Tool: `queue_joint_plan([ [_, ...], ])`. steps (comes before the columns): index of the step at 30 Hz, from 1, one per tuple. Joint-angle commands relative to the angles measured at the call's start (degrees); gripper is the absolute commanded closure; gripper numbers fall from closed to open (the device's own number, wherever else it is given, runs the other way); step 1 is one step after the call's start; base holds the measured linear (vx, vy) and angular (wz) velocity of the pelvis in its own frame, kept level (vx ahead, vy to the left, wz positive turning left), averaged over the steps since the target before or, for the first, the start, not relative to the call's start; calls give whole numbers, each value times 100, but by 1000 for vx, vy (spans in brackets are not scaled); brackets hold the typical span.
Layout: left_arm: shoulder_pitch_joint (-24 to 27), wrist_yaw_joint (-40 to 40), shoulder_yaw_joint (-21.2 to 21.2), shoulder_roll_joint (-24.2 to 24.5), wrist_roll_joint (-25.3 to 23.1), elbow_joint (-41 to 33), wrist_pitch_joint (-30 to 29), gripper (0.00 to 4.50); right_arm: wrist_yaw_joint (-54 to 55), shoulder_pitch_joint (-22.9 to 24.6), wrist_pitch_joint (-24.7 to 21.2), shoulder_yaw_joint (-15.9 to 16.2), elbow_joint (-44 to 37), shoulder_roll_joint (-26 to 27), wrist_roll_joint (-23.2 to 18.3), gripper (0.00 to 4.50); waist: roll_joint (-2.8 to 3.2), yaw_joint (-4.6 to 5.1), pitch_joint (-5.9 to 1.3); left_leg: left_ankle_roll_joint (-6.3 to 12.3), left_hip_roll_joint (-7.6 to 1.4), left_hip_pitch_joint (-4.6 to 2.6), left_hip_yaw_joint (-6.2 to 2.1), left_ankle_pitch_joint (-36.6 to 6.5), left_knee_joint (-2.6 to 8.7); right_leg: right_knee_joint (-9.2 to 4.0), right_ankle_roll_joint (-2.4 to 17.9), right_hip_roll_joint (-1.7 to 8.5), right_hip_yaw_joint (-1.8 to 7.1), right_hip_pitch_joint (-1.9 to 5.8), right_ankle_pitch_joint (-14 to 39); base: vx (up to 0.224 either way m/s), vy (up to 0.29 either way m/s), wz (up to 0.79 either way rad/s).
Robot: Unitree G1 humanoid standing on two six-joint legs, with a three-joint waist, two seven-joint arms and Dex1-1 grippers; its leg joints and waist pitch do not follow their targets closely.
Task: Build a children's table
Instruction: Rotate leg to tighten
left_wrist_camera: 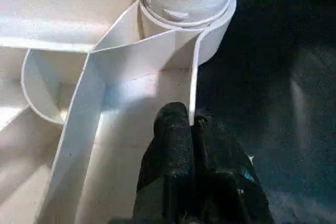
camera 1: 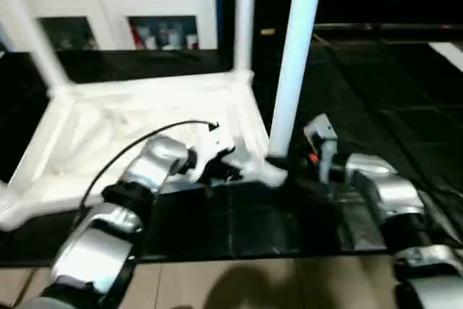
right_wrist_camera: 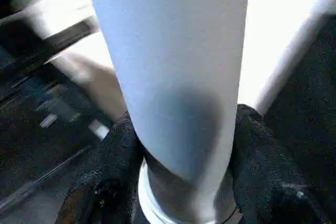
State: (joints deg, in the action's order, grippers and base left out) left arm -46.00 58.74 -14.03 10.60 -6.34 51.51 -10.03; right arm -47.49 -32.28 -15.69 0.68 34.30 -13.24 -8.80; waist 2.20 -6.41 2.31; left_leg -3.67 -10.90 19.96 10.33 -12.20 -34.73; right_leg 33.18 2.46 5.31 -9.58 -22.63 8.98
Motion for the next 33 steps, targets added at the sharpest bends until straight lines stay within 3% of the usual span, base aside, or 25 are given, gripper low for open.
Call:
queue_joint_plan([
  [1, -230, -635, 151, -540, 280, 28, -126, 450, 272, -133, -295, 346, 150, 628, -88, 249, -53, 13, -369, 235, -227, -18, -114, -784, 393, -555, 357, 477, 348, 321, 2453, 0, 0, 0],
  [6, -455, -1592, 408, -1018, 306, 247, -199, 450, 2120, -729, -212, 24, 869, 1424, 120, 250, -25, 150, -402, 244, -234, 6, -151, -728, 401, -512, 475, 472, 341, 342, 2144, 0, 0, 0],
  [12, -394, -1528, 410, -857, 198, 212, -157, 450, 1880, -649, -26, 191, 715, 1411, 348, 250, -48, 113, -436, 626, -238, 48, -118, -243, 370, -352, 817, 477, 407, 369, 1045, 0, 0, 0],
  [13, -394, -1535, 421, -845, 182, 226, -141, 450, 1874, -636, -14, 194, 705, 1408, 363, 198, -47, 103, -432, 669, -237, 49, -112, -214, 369, -348, 842, 479, 406, 372, 999, 0, 0, 0],
  [17, -363, -1400, 390, -694, 109, 259, 51, 450, 1667, -501, 163, 227, 637, 1255, 408, 179, -40, 102, -422, 669, -254, 39, -115, -339, 381, -369, 810, 482, 402, 373, 1169, 0, 0, 0],
  [23, -275, -913, 331, -417, 76, 215, 252, 450, 937, -96, 361, 174, 170, 705, 261, 113, -19, 70, -412, 651, -278, 19, -114, -492, 389, -379, 809, 472, 412, 372, 1172, 0, 0, 0],
  [28, -149, -175, 85, -67, -44, 178, 701, 450, -96, 308, 517, 205, -344, -49, 153, 77, -34, -34, -425, 744, -292, 27, -105, -477, 371, -351, 797, 483, 416, 373, 1094, 0, 0, 0],
  [29, -123, -13, 56, 5, -38, 157, 767, 450, -288, 347, 533, 161, -413, -186, 86, 66, -38, -39, -418, 718, -289, 25, -102, -518, 374, -367, 787, 479, 409, 367, 1183, 0, 0, 0],
  [30, -75, 292, 13, 128, -10, 105, 877, 450, -623, 394, 550, 98, -510, -414, -25, 50, -91, -31, -418, 720, -282, 41, -99, -516, 376, -373, 761, 479, 406, 388, 1220, 0, 0, 0],
  [31, -34, 513, -22, 211, 9, 58, 970, 450, -859, 421, 549, 66, -578, -550, -112, 50, -60, -55, -421, 721, -298, 27, -103, -502, 374, -360, 773, 483, 410, 374, 1245, 0, 0, 0],
  [33, 26, 857, -87, 329, 38, -20, 1105, 450, -1230, 472, 534, 81, -682, -752, -209, 32, -56, -63, -415, 744, -315, 36, -109, -473, 373, -347, 790, 480, 419, 359, 1188, 0, 0, 0],
])
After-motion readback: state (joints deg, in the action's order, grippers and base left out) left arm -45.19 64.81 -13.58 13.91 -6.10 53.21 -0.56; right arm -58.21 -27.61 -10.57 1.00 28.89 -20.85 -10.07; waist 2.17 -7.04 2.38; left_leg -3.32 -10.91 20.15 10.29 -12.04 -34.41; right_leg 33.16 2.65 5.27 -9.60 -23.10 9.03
